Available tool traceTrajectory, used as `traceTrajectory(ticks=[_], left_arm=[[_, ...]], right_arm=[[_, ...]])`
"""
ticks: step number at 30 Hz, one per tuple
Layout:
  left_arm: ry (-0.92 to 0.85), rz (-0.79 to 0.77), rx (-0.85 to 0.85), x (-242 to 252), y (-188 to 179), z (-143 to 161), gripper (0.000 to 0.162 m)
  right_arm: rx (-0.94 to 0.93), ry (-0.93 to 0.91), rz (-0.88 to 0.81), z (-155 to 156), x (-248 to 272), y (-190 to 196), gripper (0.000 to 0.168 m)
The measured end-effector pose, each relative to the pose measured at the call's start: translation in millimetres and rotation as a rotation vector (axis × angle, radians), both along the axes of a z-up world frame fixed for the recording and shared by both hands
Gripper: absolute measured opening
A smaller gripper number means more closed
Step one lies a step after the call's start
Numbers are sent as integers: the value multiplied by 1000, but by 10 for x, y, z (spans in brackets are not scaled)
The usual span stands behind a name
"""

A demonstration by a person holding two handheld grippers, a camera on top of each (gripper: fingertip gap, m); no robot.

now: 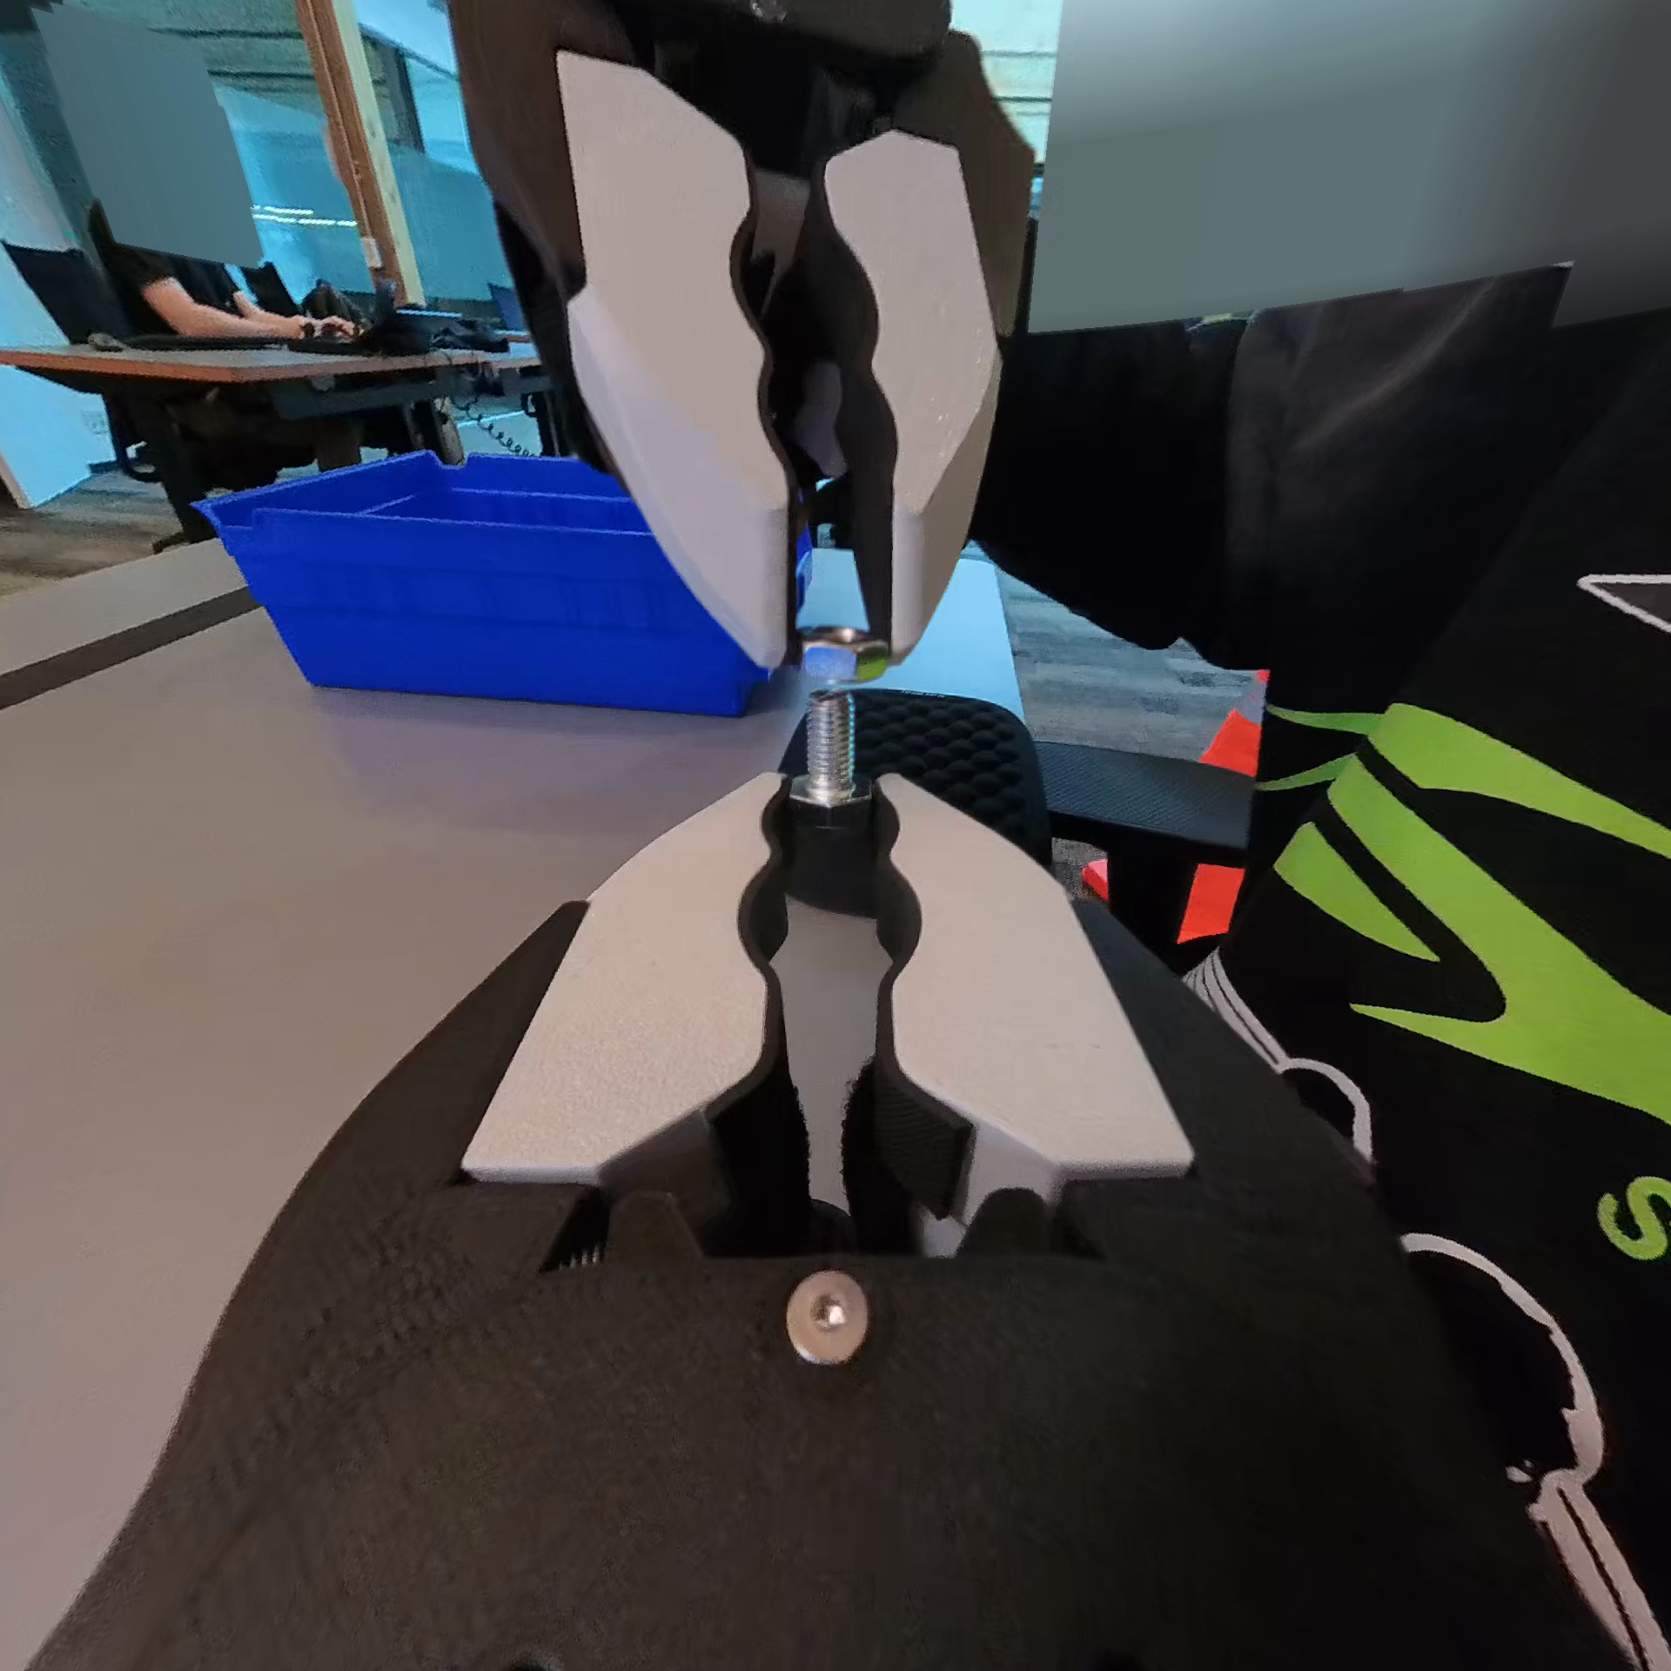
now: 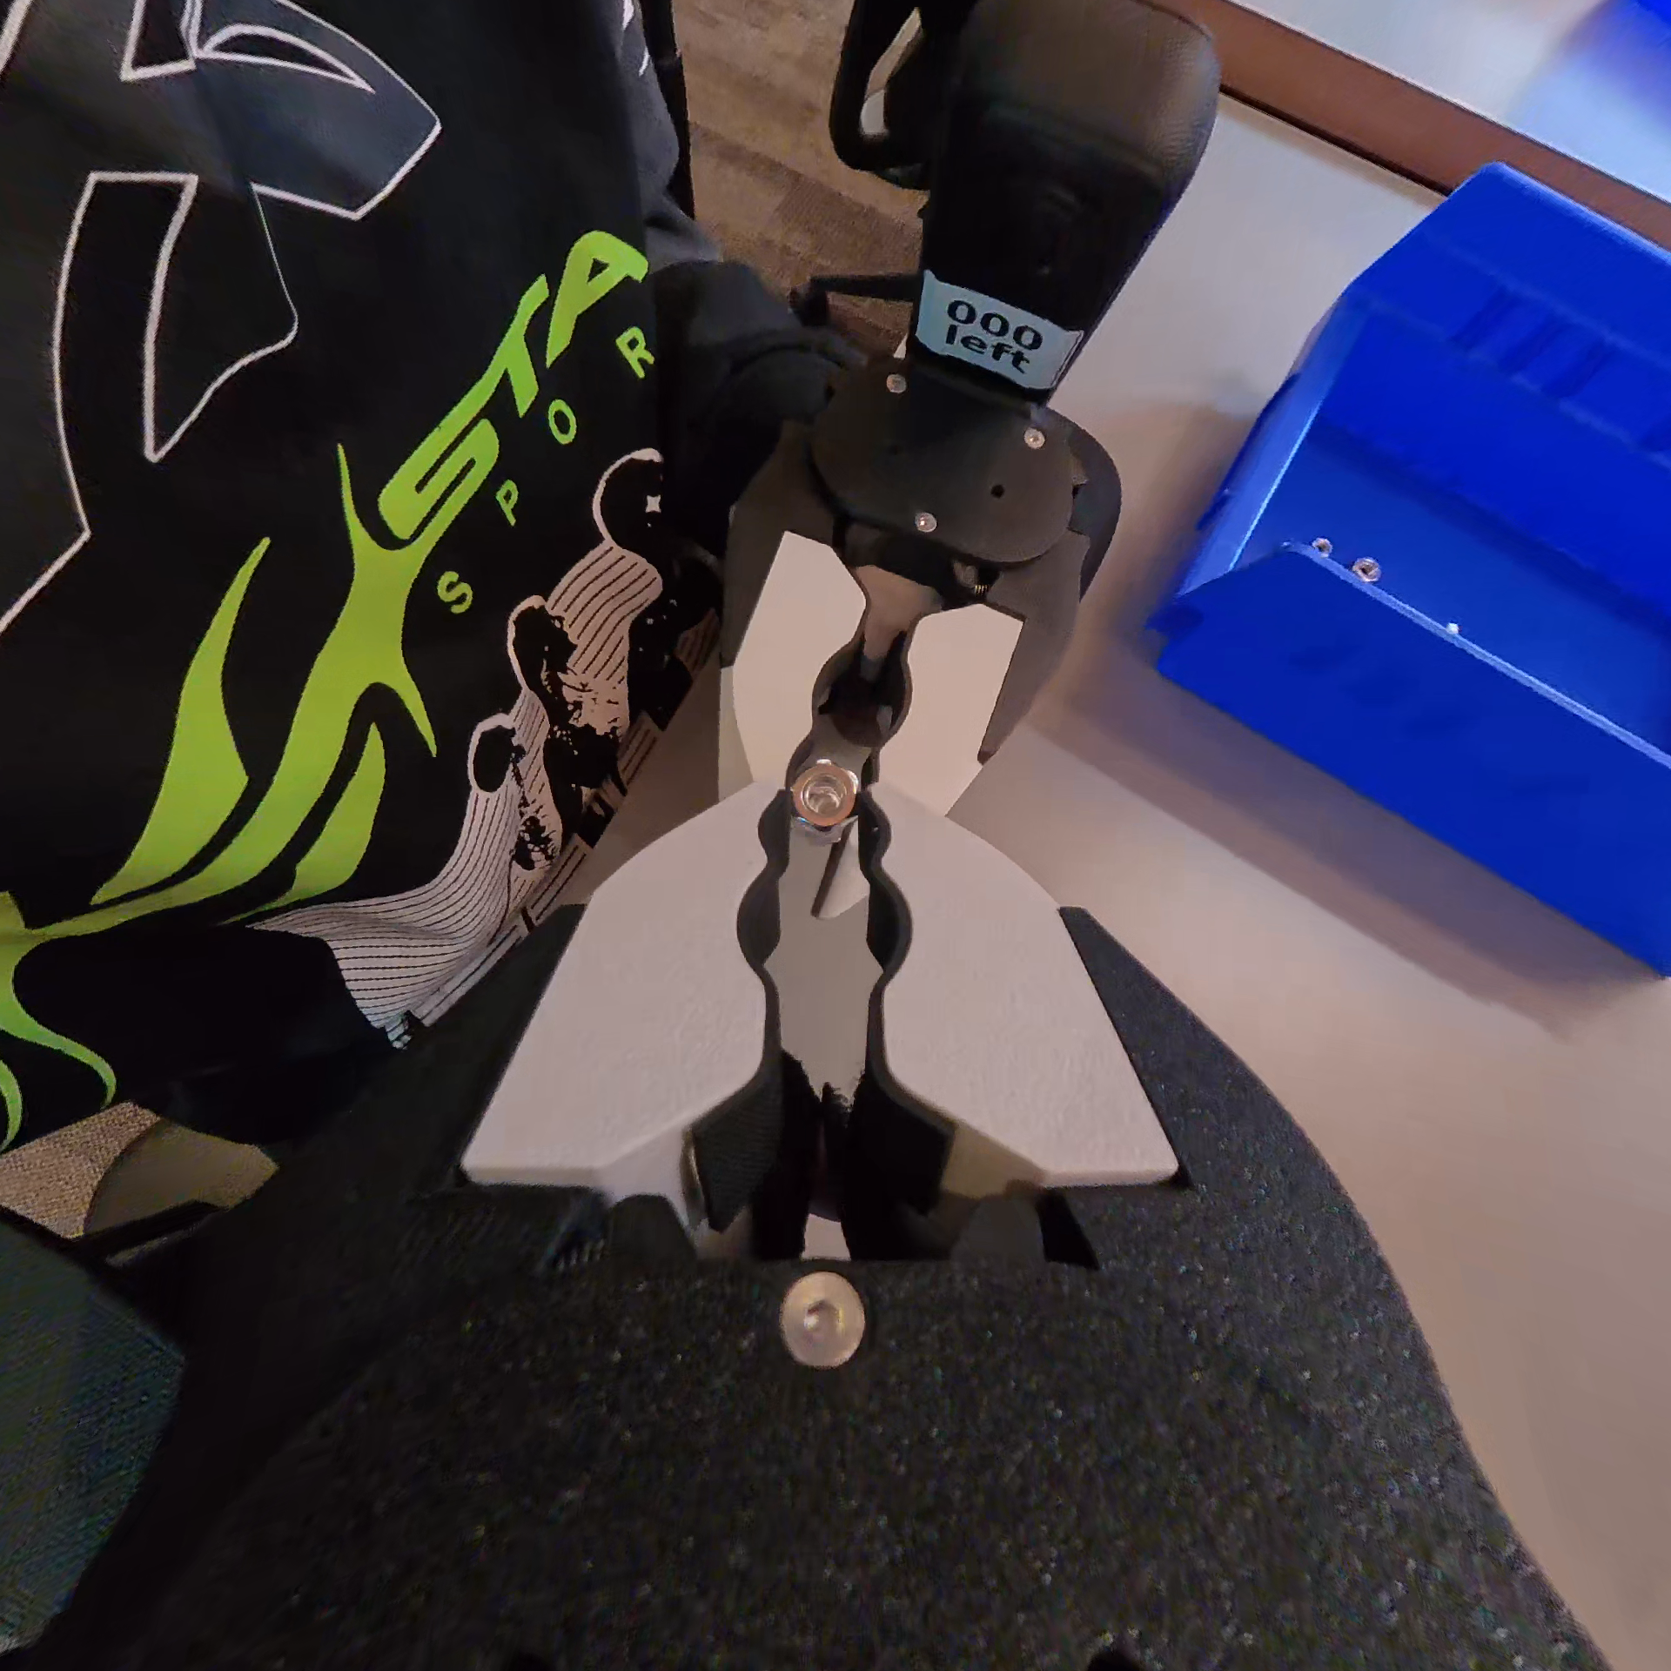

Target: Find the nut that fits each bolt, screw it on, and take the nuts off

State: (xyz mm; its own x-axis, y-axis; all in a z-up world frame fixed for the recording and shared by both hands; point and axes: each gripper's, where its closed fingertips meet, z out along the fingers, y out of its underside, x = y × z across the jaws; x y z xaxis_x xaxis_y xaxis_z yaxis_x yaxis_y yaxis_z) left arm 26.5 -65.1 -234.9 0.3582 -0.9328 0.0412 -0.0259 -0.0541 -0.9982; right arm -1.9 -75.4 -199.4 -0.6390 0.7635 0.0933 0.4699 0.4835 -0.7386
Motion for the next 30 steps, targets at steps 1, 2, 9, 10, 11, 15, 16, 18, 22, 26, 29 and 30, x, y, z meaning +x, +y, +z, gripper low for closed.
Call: traceTrajectory(ticks=[1,2,9,10,11,15,16,18,22,26,29,30], left_arm=[[-10,-7,3,0,-10,12,15],[-18,-9,4,-4,-15,19,15],[-35,-14,7,-15,-22,36,15],[-36,-13,6,-16,-21,36,15],[-37,-11,5,-17,-19,36,15],[-34,-6,3,-16,-12,30,15],[-32,-6,3,-15,-13,27,15],[-27,7,4,-18,0,20,15],[-12,71,3,-42,67,-1,15],[12,192,5,-91,189,-31,15],[36,259,14,-116,247,-53,15],[45,268,15,-116,255,-62,15]], right_arm=[[-1,-4,7,-5,-10,-1,15],[-5,-6,12,-4,-17,-2,15],[-27,-17,35,-5,-29,-11,15],[-28,-23,37,-17,-30,-13,15],[-30,-27,41,-27,-31,-16,15],[-23,-39,44,-44,-38,-15,15],[-23,-43,44,-47,-39,-16,15],[-25,-51,34,-55,-42,-5,15],[-38,-75,-34,-81,-59,54,15],[-24,-95,-162,-112,-89,156,14],[-7,-114,-250,-133,-96,200,14],[0,-124,-271,-142,-93,209,14]])
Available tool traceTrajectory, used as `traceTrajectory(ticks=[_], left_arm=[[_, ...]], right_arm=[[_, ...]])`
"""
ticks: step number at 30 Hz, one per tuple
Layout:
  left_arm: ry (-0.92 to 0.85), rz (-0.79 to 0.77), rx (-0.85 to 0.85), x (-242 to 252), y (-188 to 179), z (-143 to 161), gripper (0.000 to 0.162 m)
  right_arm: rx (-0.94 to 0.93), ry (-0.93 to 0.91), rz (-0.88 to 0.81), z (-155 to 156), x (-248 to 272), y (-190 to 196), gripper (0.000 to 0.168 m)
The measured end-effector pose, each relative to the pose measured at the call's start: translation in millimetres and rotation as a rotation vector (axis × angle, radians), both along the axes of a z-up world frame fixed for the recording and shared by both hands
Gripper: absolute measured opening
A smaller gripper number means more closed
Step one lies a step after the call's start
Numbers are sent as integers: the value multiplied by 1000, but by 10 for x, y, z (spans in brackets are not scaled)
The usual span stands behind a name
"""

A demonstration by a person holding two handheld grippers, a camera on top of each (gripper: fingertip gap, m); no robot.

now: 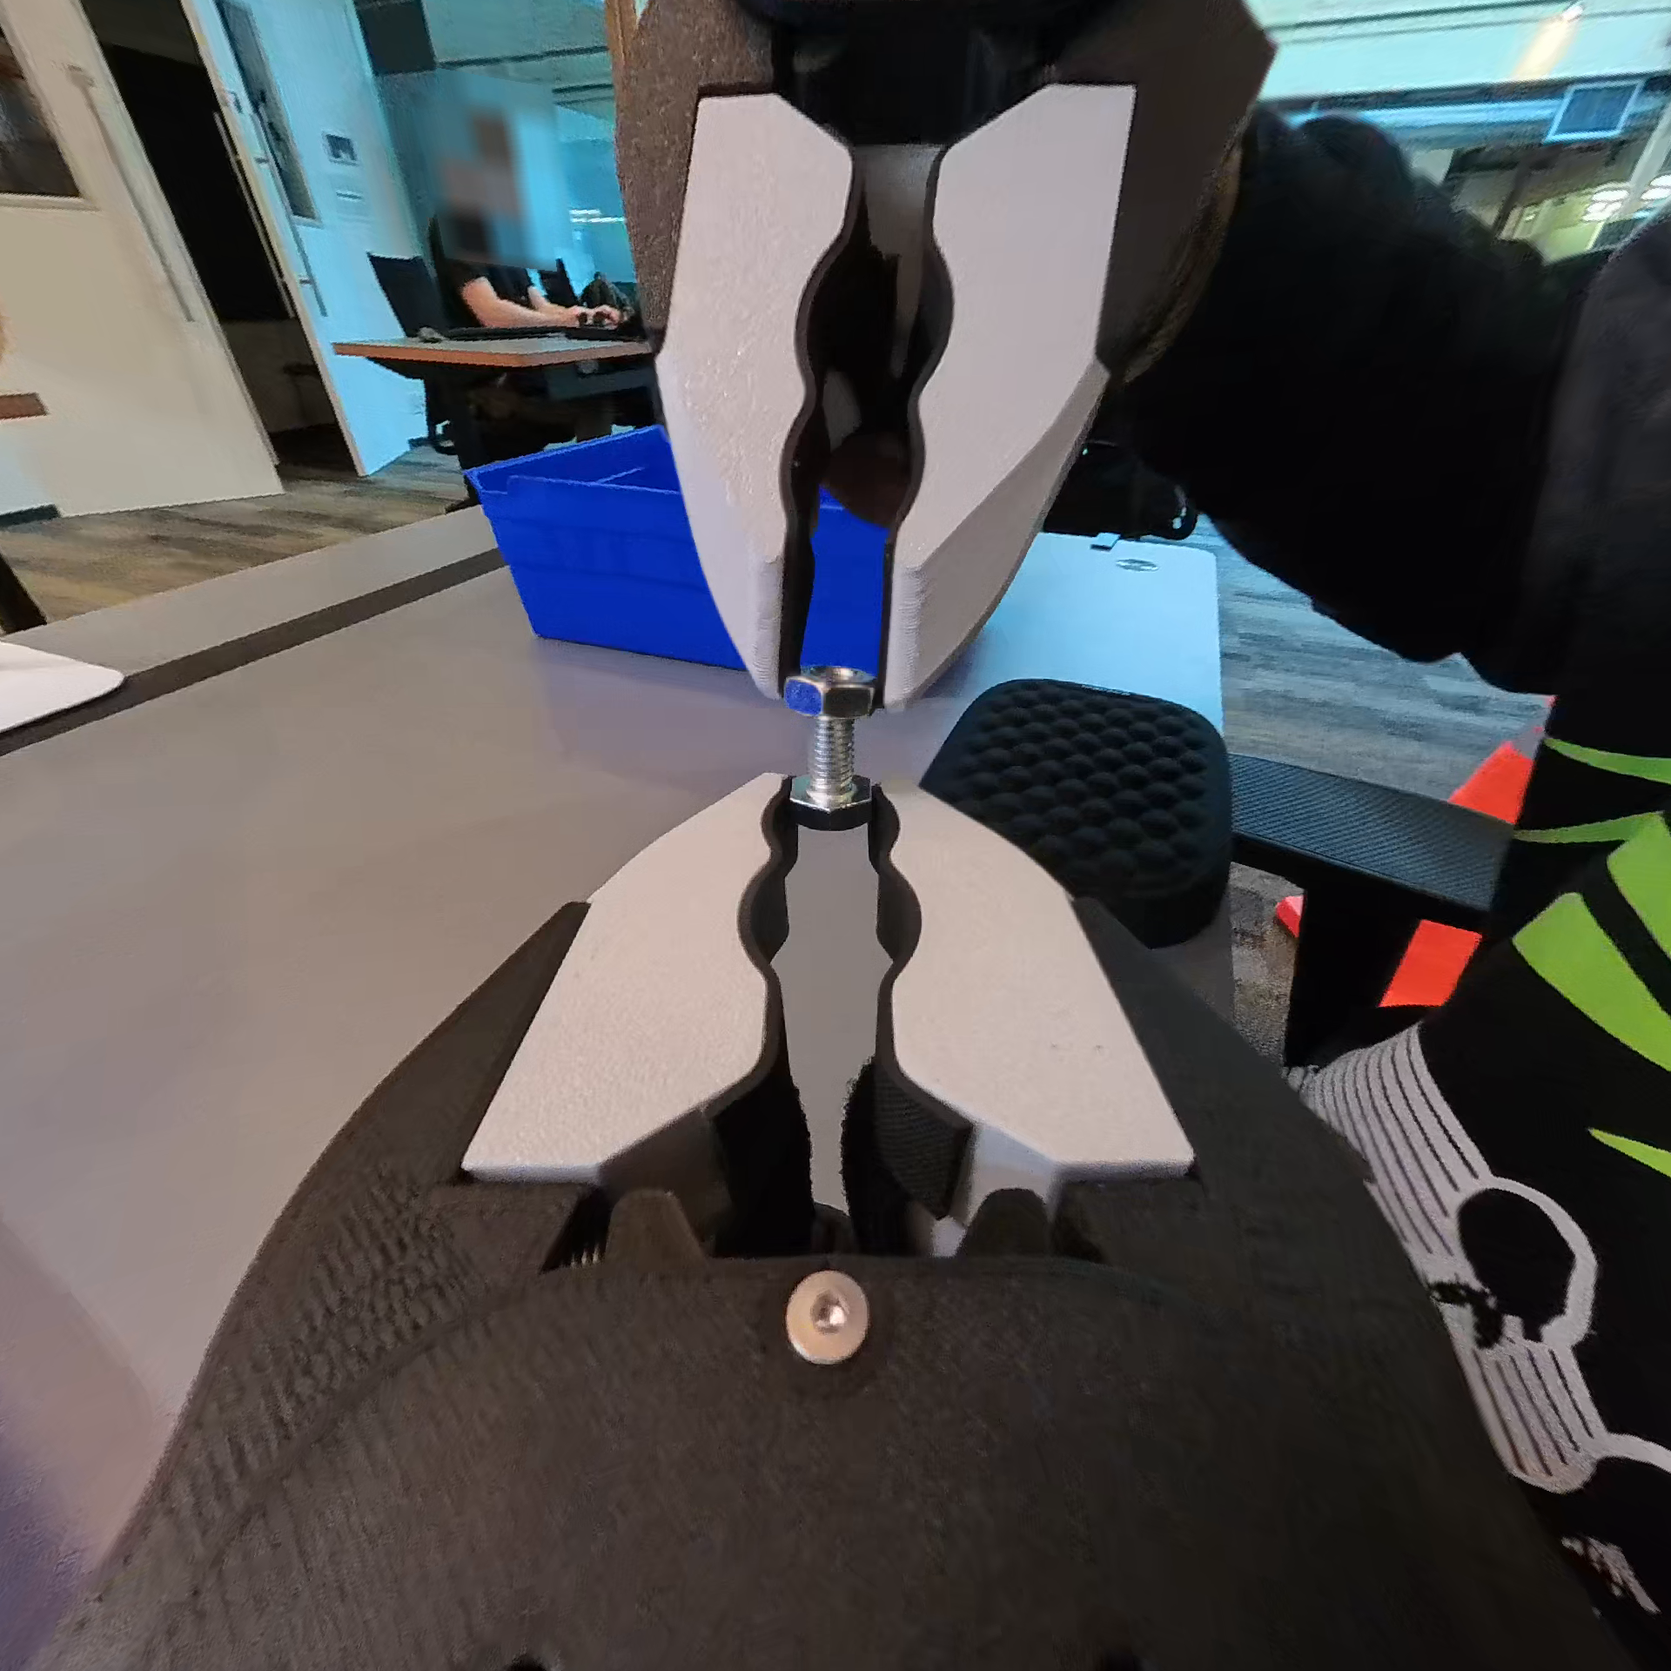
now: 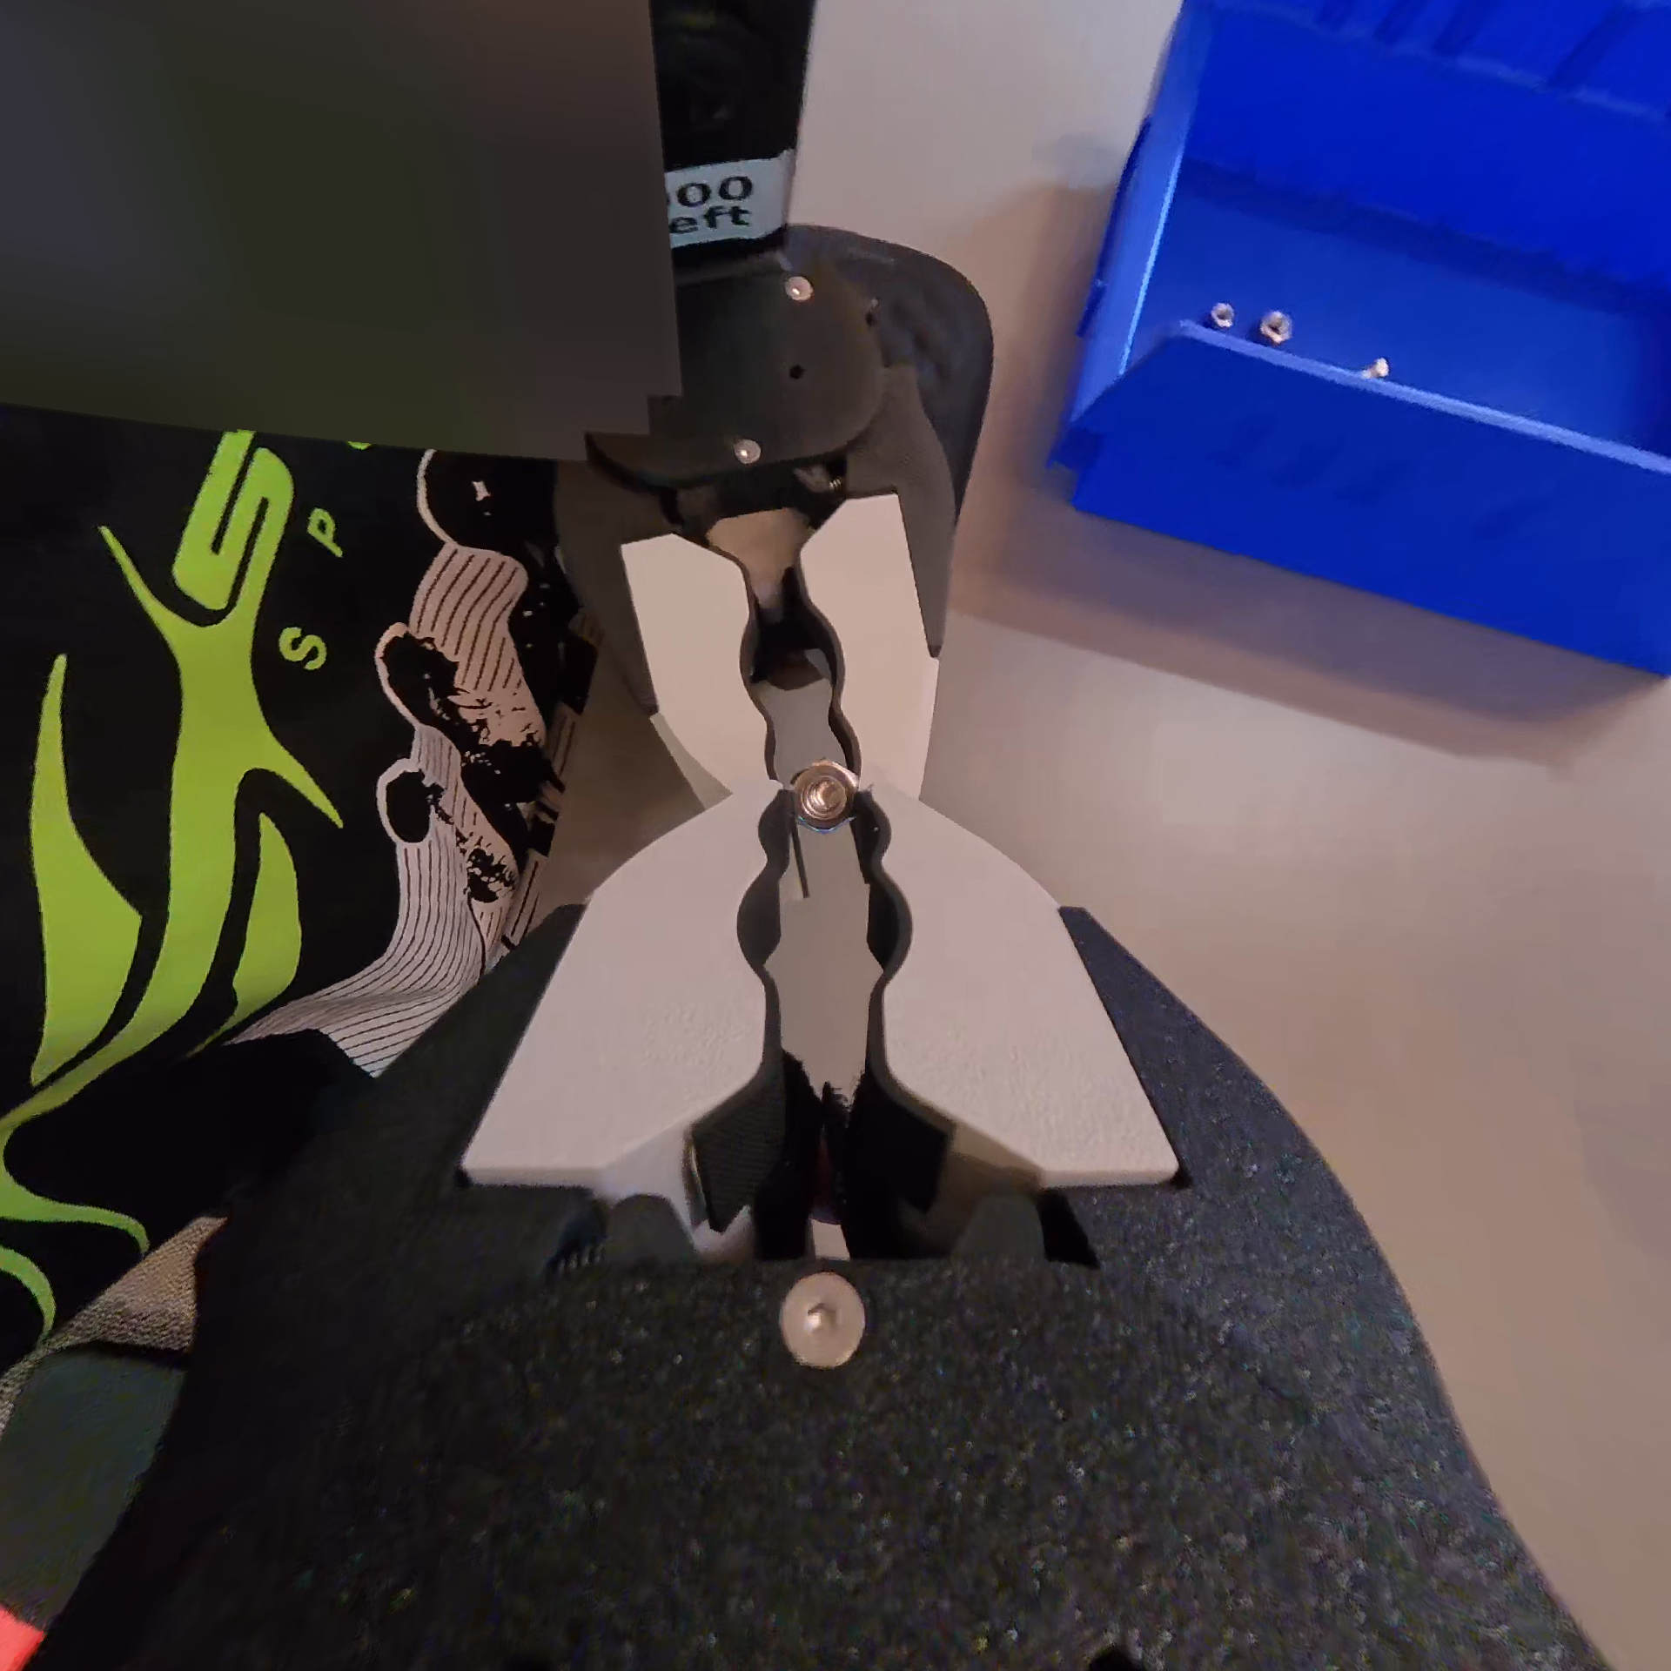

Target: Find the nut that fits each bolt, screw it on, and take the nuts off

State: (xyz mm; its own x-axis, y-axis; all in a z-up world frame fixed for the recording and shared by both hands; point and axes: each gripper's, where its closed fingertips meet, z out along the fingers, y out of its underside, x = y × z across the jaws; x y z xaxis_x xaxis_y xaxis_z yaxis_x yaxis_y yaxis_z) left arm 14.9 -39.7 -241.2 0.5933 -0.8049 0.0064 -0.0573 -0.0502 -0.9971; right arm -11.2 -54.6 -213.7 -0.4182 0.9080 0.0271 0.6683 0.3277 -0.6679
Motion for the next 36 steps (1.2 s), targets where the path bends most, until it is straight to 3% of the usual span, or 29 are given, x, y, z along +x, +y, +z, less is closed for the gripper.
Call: traceTrajectory(ticks=[3,12,26,36], left_arm=[[24,9,-6,11,12,-29,15],[105,-49,-6,108,-50,-113,15],[81,70,9,2,59,-72,15],[38,65,6,-27,59,-30,15]], right_arm=[[24,-35,-22,-23,22,11,14],[100,-150,159,-97,142,-36,15],[-48,-154,-119,-71,57,66,14],[-45,-137,-129,-29,24,59,20]])
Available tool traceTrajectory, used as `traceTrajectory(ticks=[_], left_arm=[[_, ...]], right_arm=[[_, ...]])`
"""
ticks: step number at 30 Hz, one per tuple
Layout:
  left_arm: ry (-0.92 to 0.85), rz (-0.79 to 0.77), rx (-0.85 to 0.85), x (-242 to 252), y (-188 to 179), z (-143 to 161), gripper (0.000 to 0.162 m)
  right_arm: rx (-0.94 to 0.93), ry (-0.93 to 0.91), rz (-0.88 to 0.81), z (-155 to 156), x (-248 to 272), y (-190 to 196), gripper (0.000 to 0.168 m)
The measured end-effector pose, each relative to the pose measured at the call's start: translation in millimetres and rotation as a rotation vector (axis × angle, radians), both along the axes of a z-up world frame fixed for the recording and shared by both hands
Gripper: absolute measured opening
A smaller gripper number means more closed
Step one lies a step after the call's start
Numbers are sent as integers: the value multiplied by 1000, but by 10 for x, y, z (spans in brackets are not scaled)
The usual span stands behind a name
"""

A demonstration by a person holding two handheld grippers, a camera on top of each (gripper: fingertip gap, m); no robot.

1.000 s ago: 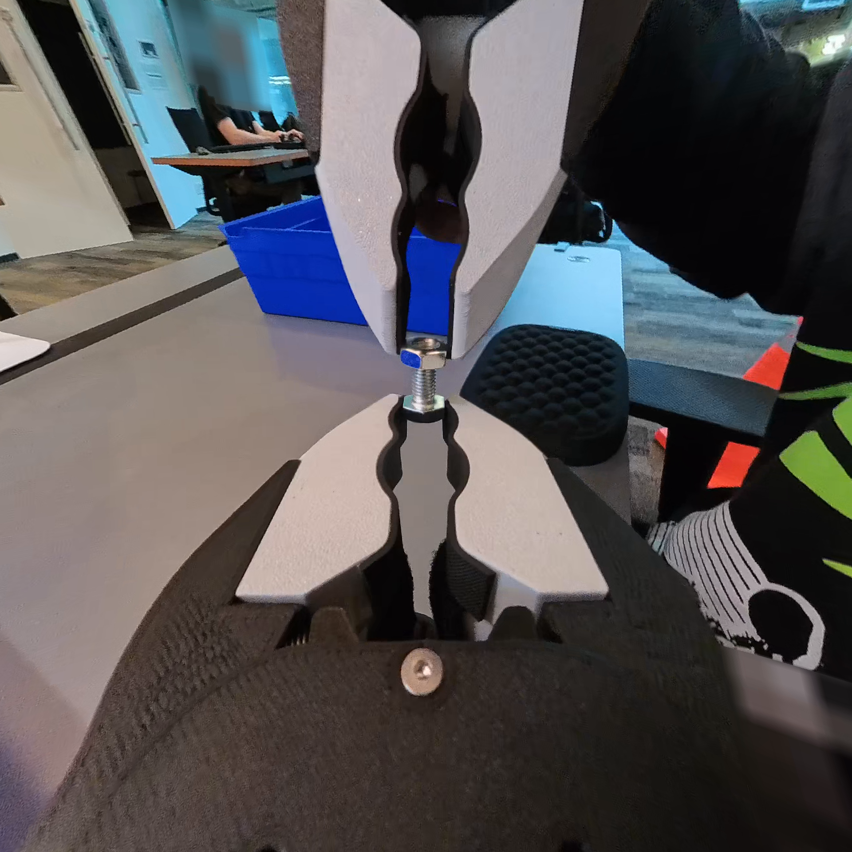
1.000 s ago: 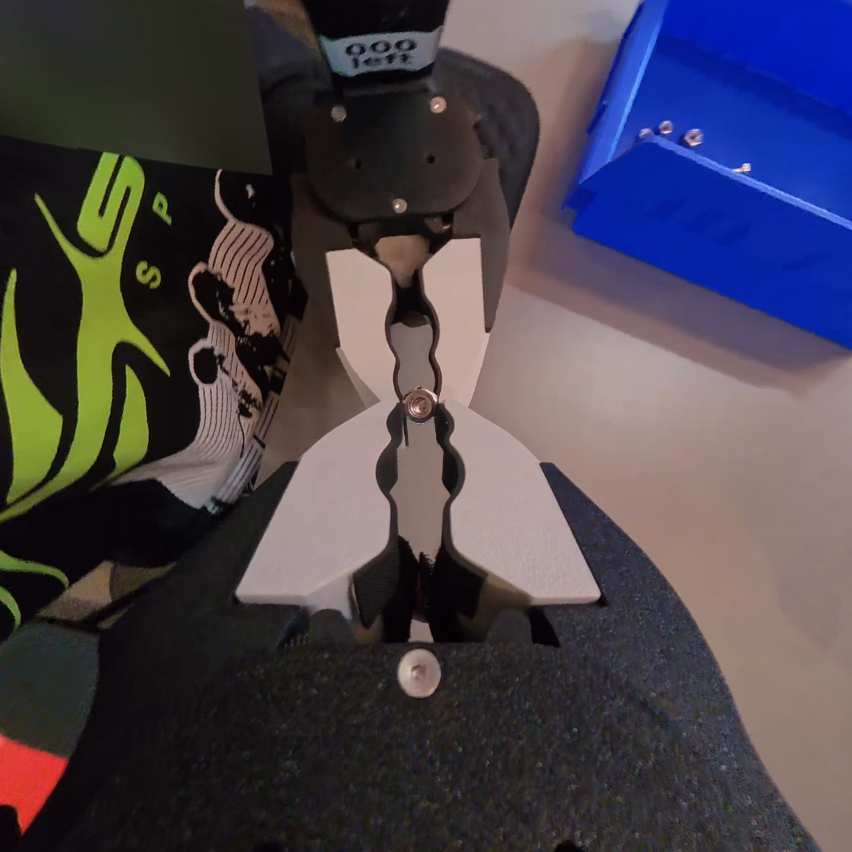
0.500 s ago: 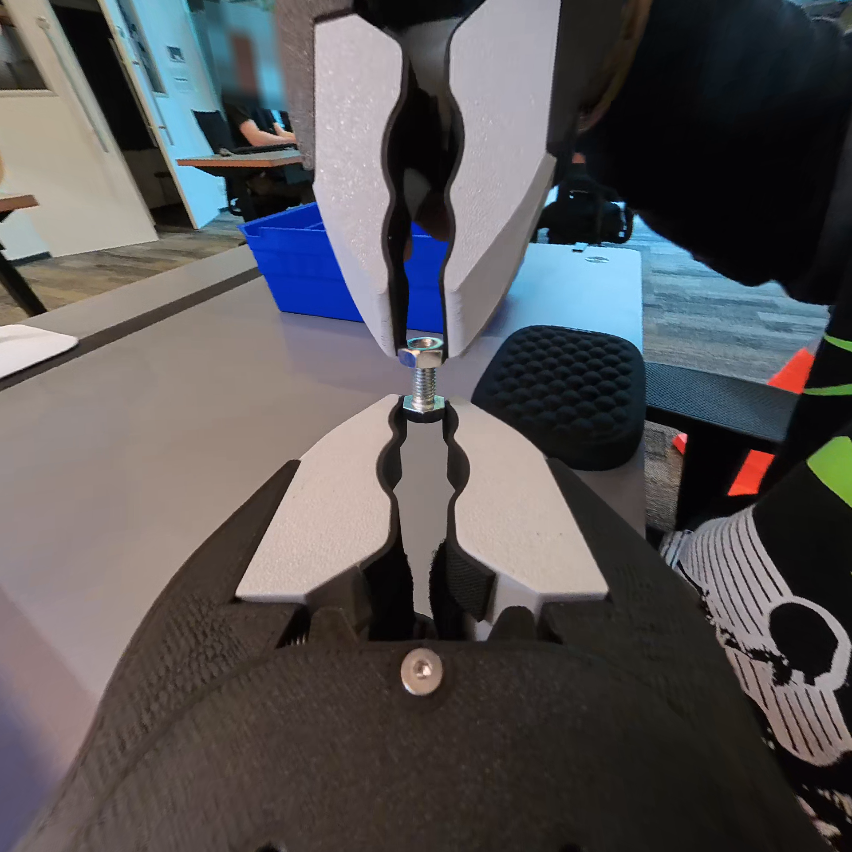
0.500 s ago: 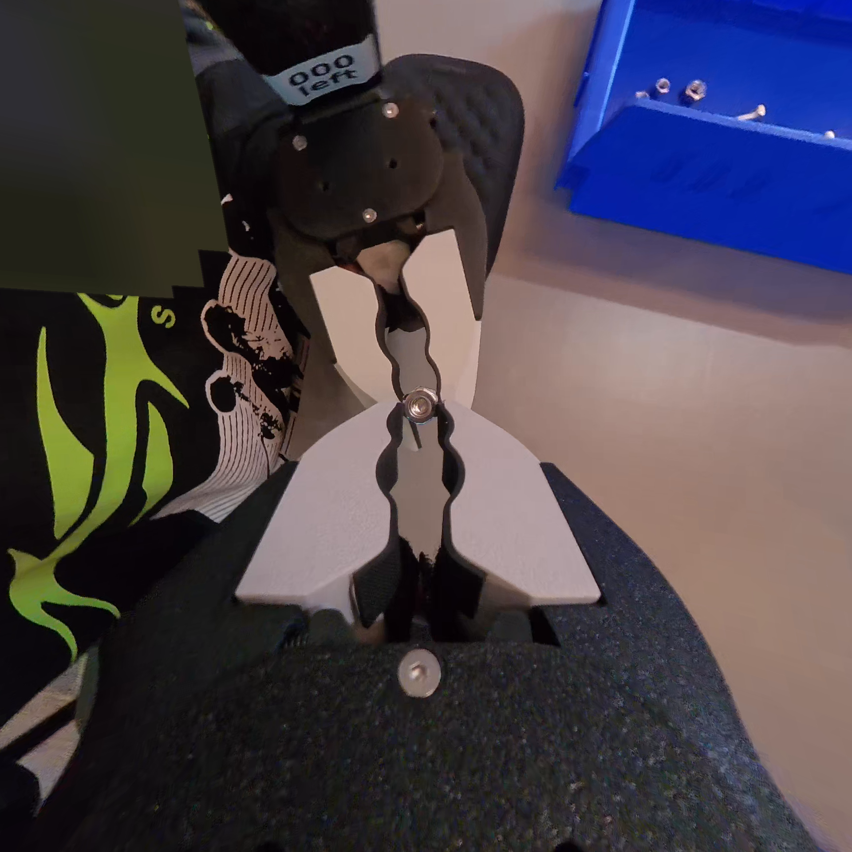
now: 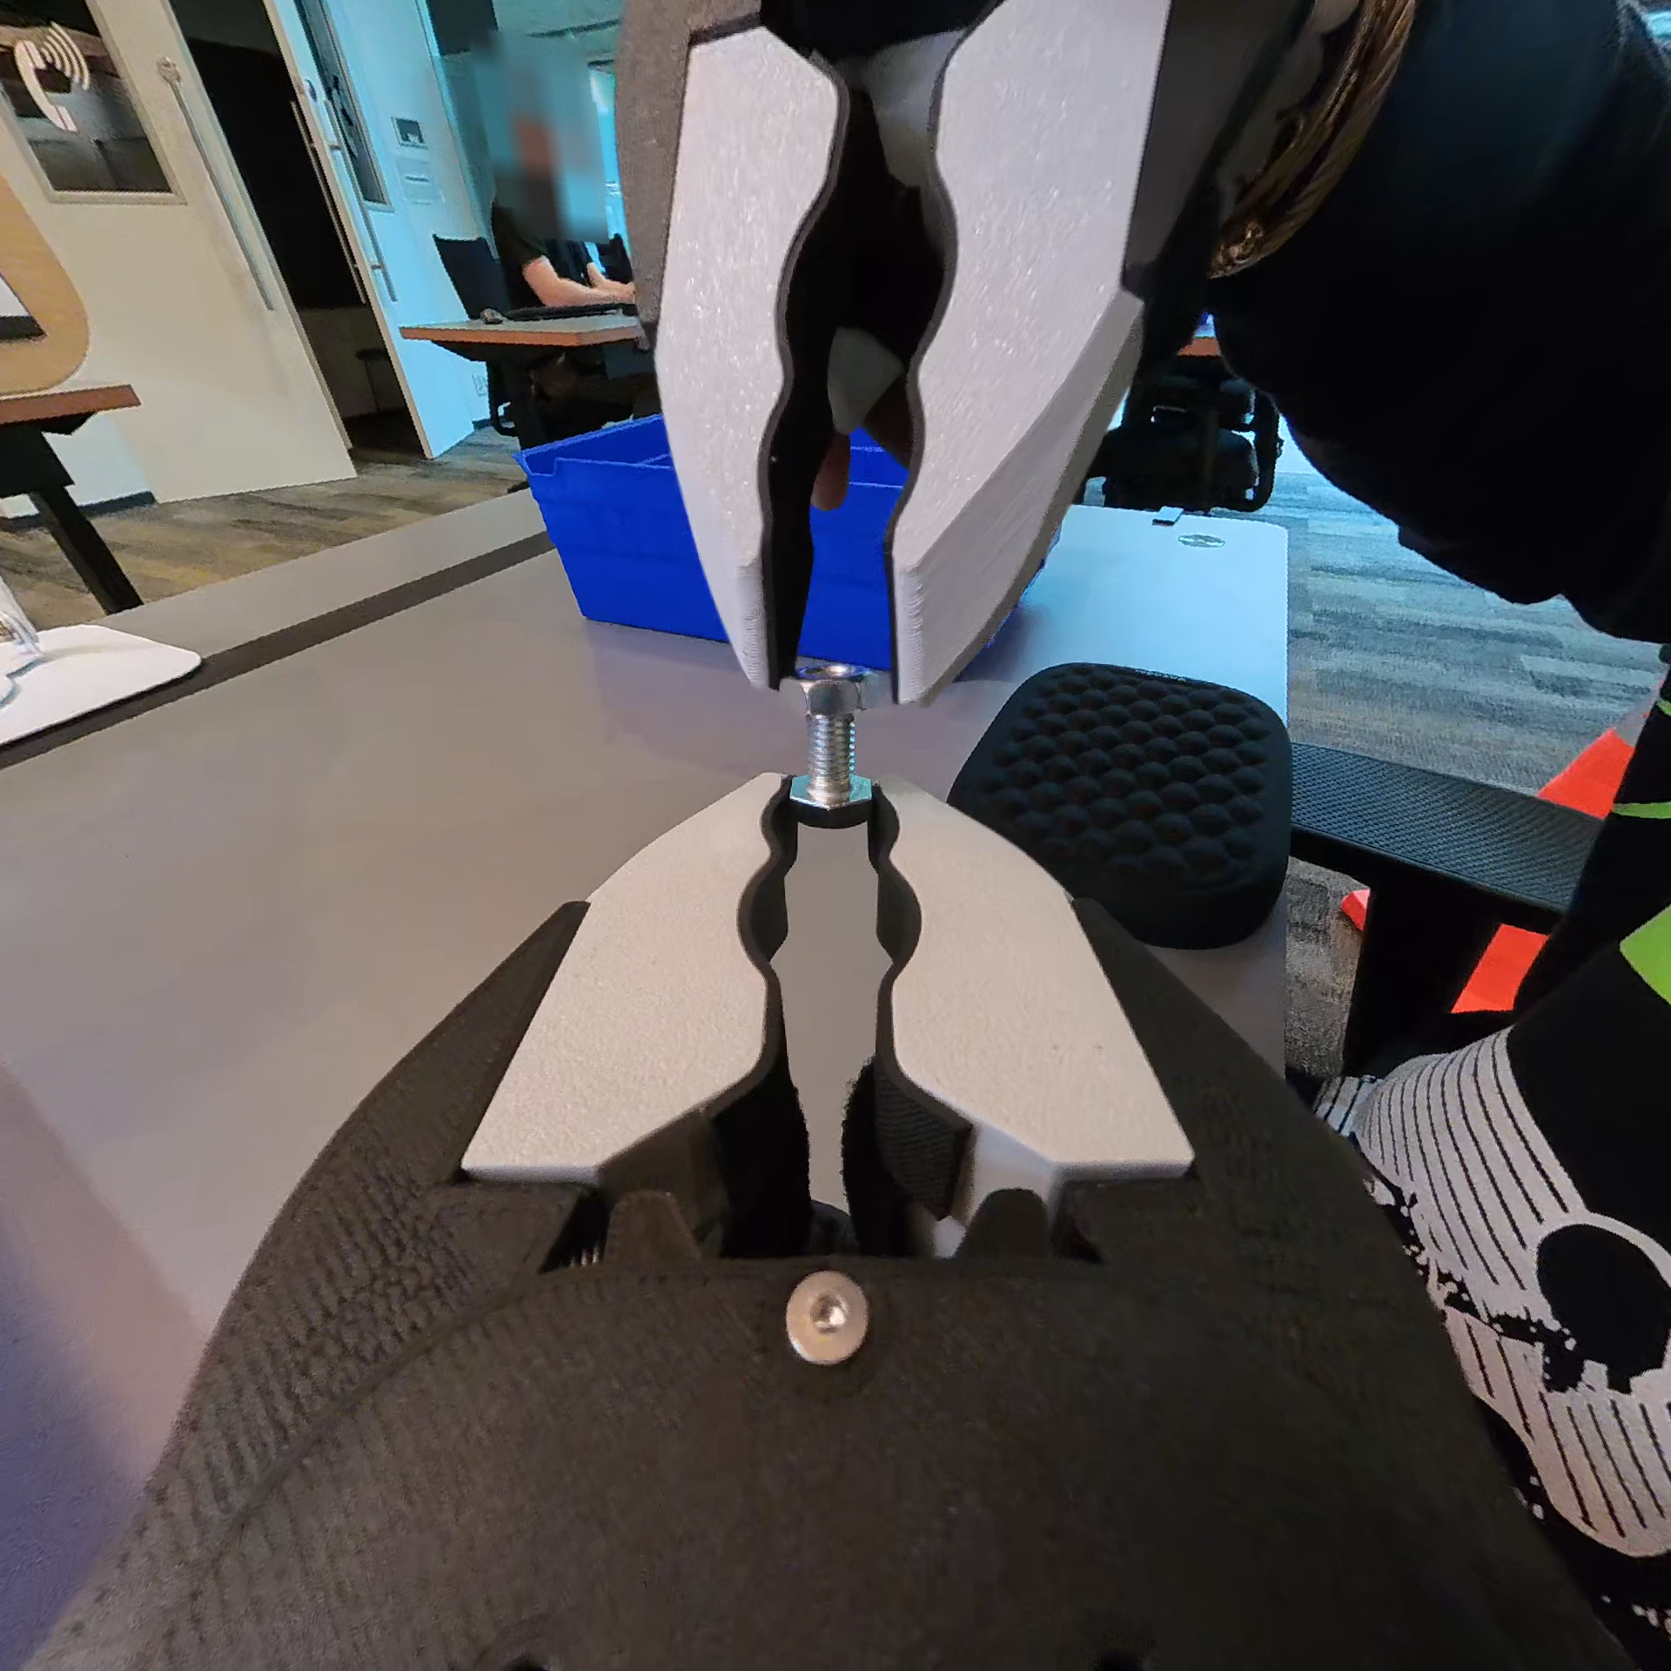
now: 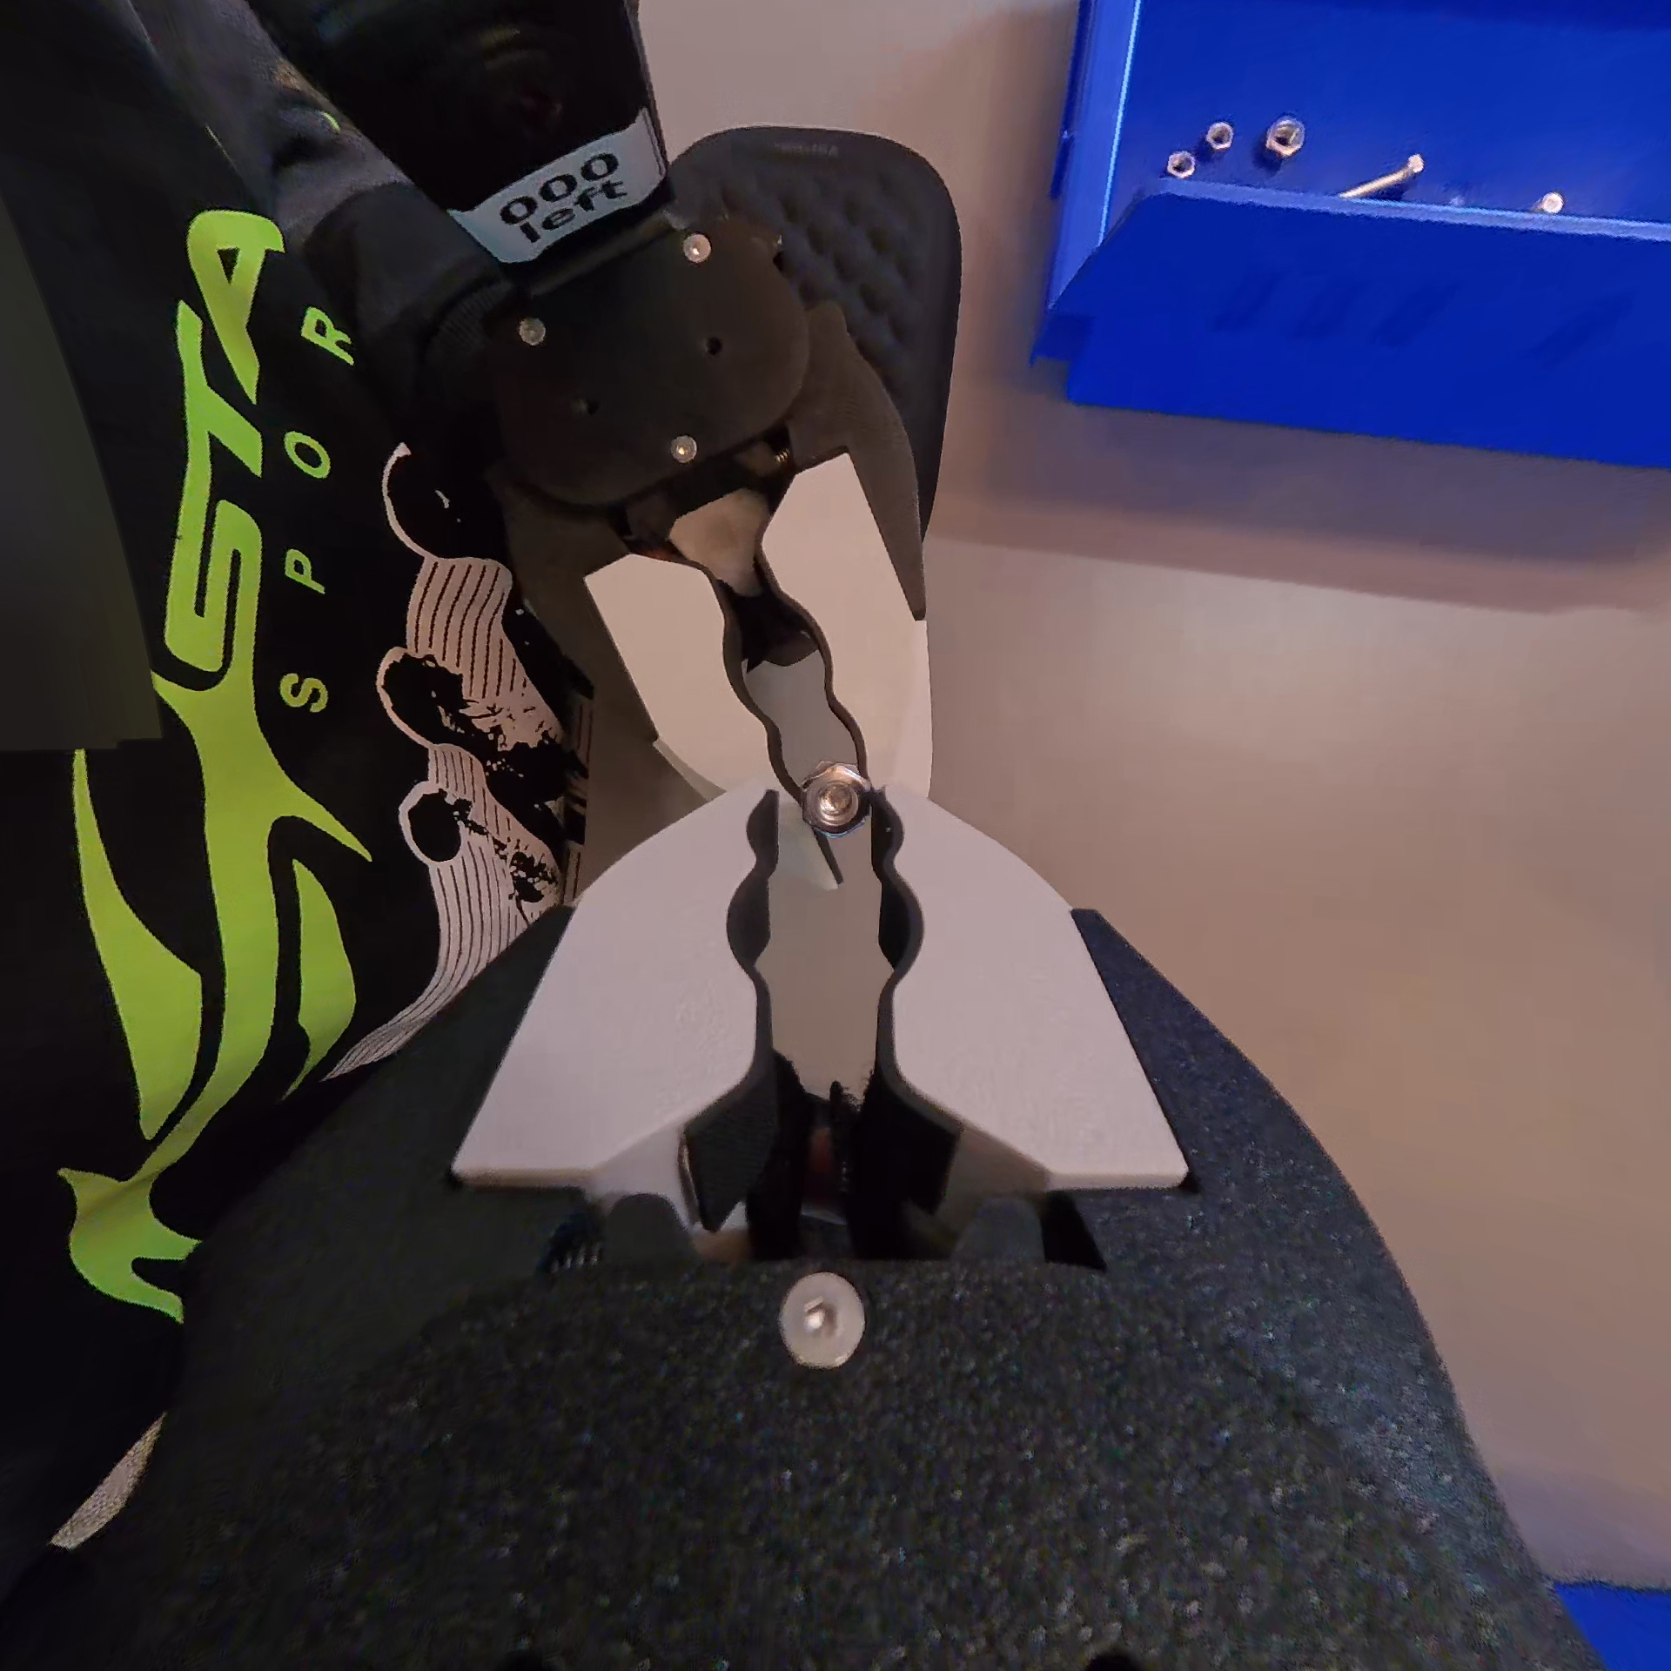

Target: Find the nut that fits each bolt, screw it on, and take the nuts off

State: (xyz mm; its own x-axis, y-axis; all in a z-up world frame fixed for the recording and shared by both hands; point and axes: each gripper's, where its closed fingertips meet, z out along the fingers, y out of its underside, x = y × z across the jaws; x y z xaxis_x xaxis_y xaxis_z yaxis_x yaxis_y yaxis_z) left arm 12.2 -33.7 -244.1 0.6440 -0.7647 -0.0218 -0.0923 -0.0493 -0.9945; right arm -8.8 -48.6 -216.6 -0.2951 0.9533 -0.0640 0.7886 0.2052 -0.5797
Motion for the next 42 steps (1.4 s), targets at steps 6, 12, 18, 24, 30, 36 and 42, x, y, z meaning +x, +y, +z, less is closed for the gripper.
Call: traceTrajectory(ticks=[6,12,18,24,30,36,42], left_arm=[[-50,-9,12,-30,-10,58,15],[-154,-21,22,-113,-15,169,15],[-166,-4,39,-148,9,198,15],[-161,5,37,-150,24,191,15],[-163,8,35,-155,30,188,15],[-165,9,33,-157,31,189,15],[-172,8,30,-161,34,191,15]], right_arm=[[-28,66,-12,41,-31,1,35],[-171,484,-124,237,-139,12,51],[-303,831,-253,261,-196,-67,50],[-345,896,-279,272,-208,-97,47],[-344,897,-282,275,-185,-96,44],[-339,889,-294,256,-162,-75,42],[-287,919,-343,248,-163,36,30]])
